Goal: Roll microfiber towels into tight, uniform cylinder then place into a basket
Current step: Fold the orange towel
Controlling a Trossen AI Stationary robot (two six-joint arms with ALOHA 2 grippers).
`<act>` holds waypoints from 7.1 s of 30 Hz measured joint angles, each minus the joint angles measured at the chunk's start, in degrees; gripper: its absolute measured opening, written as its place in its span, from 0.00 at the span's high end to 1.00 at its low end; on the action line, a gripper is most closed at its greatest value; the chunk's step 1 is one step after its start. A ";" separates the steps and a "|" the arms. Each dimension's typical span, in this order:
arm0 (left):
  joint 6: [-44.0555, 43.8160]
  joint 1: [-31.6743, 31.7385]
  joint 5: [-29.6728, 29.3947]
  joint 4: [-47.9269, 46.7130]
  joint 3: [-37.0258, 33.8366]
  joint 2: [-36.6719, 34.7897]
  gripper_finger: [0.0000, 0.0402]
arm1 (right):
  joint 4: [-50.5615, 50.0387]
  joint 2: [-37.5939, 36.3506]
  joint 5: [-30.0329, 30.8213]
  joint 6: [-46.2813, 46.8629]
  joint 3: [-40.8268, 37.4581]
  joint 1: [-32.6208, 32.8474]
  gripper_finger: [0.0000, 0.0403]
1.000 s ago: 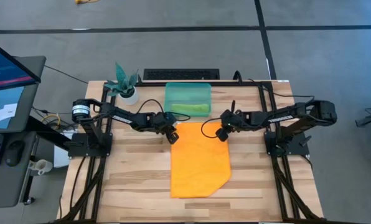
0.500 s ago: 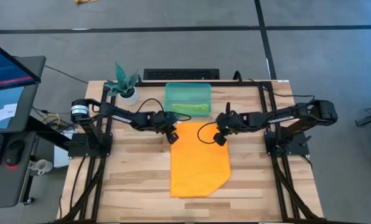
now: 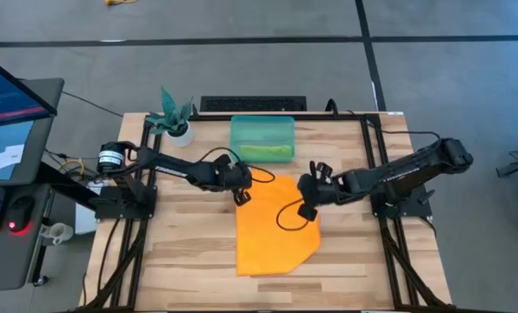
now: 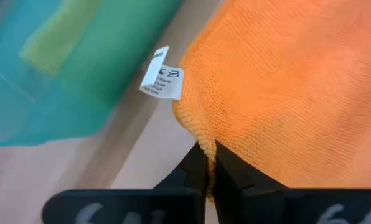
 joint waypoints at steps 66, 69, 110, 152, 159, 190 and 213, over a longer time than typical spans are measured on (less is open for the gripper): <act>3.71 -41.25 -50.66 -53.11 56.51 0.02 1.00 | -30.24 -0.05 39.06 3.93 43.55 35.50 0.98; 3.62 -39.34 -47.65 -54.00 56.59 0.01 1.00 | -30.78 -0.35 28.06 2.95 43.56 34.45 0.98; -15.54 -45.94 -36.19 -60.19 62.97 -0.05 1.00 | -27.79 -0.92 25.82 4.97 45.10 46.39 0.98; -25.54 -30.89 -38.98 -65.82 41.25 1.46 1.00 | -27.34 -0.87 35.67 18.75 18.27 27.96 0.98; -17.28 -30.65 -41.16 -69.11 50.84 1.42 1.00 | -32.37 -0.88 43.29 14.71 25.40 27.83 0.98; -18.61 -27.51 -27.87 -64.96 42.17 1.42 1.00 | -37.25 -2.88 34.60 33.35 17.47 32.97 0.98; -34.07 -37.73 -16.46 -42.12 21.73 1.48 1.00 | 3.41 -2.56 17.16 39.34 -3.29 38.62 0.98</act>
